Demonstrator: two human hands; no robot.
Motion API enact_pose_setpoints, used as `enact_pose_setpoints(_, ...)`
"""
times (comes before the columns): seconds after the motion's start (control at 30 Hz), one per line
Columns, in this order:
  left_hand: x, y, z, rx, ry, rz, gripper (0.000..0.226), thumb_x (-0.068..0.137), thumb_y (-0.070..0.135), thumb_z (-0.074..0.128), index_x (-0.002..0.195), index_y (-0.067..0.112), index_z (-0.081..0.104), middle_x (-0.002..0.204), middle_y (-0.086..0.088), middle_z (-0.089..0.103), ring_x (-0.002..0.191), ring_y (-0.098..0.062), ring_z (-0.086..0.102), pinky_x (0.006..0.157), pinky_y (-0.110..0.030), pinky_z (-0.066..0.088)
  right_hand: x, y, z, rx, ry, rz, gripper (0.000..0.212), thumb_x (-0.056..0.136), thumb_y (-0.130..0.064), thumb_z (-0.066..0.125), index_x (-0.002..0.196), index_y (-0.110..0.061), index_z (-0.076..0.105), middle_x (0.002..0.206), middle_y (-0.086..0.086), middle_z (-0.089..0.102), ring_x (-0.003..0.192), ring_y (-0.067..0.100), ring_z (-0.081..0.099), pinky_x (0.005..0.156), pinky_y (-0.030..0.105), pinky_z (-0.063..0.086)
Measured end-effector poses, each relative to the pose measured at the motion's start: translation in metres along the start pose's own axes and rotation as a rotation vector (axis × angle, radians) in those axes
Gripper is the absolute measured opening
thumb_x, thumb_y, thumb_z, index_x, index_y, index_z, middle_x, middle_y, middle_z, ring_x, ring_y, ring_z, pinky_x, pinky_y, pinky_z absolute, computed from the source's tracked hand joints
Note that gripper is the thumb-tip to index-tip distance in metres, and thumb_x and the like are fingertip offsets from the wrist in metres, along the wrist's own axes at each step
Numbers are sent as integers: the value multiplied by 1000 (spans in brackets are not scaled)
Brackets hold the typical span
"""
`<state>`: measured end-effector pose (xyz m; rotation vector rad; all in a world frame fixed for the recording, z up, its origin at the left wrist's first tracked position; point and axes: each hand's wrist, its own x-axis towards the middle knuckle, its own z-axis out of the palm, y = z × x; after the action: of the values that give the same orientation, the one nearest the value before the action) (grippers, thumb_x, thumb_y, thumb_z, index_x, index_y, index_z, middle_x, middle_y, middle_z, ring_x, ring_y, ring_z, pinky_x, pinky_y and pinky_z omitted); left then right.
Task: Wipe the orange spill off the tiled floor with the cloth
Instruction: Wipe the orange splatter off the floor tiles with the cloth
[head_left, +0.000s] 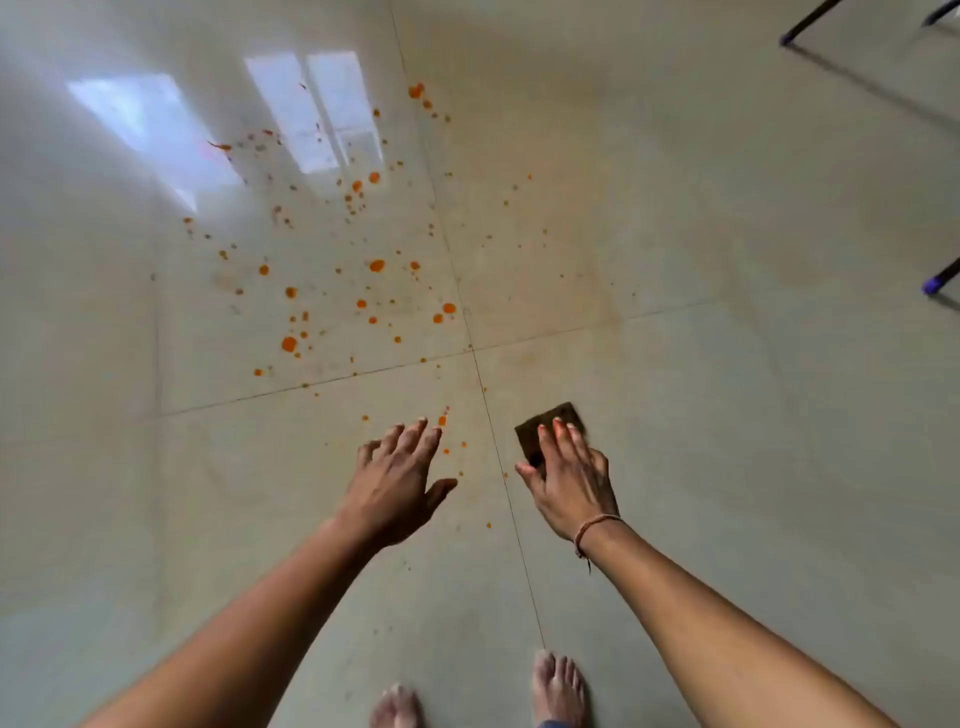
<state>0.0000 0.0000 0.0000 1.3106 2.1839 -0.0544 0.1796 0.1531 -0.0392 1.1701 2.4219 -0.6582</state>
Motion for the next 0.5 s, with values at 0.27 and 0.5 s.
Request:
enact_pose_setpoints(0.27, 150, -29, 168, 130, 34, 210, 72, 94, 60, 31, 152, 21, 14, 161, -3, 6, 147, -27, 6, 115, -46, 14, 138, 88, 150, -142, 115, 69, 64, 100, -48, 35, 154, -18, 19, 163, 4, 10, 150, 18, 4, 118, 41, 6)
enact_pose_setpoints(0.5, 227, -25, 213, 228, 148, 374, 64, 97, 51, 27, 152, 19, 19, 160, -5, 14, 147, -25, 9, 116, -45, 8, 149, 108, 200, -32, 411, -45, 62, 95, -42, 30, 150, -14, 31, 158, 8, 26, 148, 22, 21, 119, 44, 19)
